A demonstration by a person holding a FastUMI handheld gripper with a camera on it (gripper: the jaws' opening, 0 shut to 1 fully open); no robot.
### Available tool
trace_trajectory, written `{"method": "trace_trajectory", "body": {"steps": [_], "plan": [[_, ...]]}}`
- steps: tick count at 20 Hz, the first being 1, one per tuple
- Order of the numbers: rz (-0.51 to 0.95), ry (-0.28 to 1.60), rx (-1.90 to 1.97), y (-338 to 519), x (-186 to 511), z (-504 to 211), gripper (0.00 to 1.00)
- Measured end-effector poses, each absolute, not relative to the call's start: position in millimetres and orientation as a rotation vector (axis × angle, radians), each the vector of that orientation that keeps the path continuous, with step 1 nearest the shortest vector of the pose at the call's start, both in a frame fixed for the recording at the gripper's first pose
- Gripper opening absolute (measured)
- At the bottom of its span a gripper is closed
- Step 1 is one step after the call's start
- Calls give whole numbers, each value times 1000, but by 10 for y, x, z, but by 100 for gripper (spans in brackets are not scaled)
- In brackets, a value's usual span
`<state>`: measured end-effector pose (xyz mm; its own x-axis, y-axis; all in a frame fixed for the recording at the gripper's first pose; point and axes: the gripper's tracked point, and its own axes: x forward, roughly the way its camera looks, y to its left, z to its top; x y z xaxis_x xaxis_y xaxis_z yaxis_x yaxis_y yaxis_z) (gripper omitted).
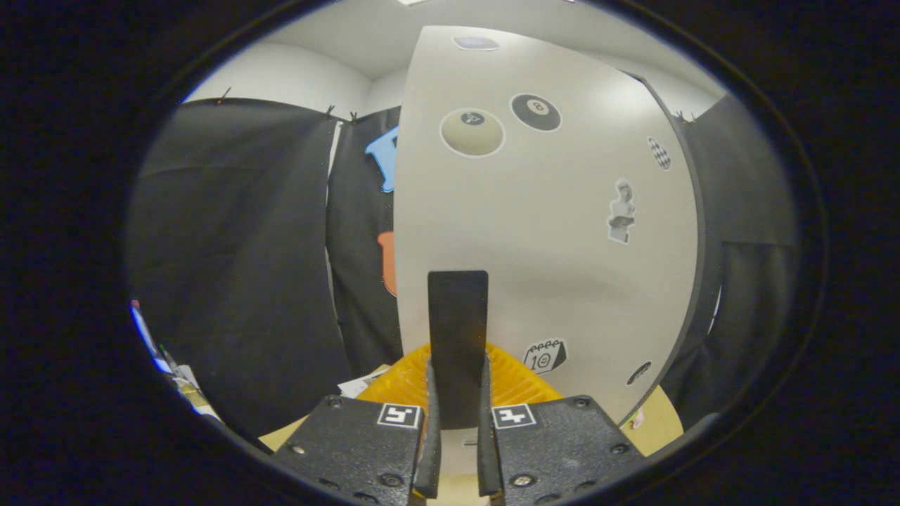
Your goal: Open the shoe cabinet door, grab the shoes and put them into the shoe cabinet, then close the shoe cabinet door.
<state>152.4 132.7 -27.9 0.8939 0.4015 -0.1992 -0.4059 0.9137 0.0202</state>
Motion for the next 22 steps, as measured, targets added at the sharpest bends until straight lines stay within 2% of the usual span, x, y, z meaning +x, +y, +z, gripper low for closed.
{"method": "trace_trajectory", "body": {"steps": [10, 22], "plan": [[469, 226, -14, 747, 902, -152, 21], [416, 227, 26, -248, 442, -52, 20]]}}
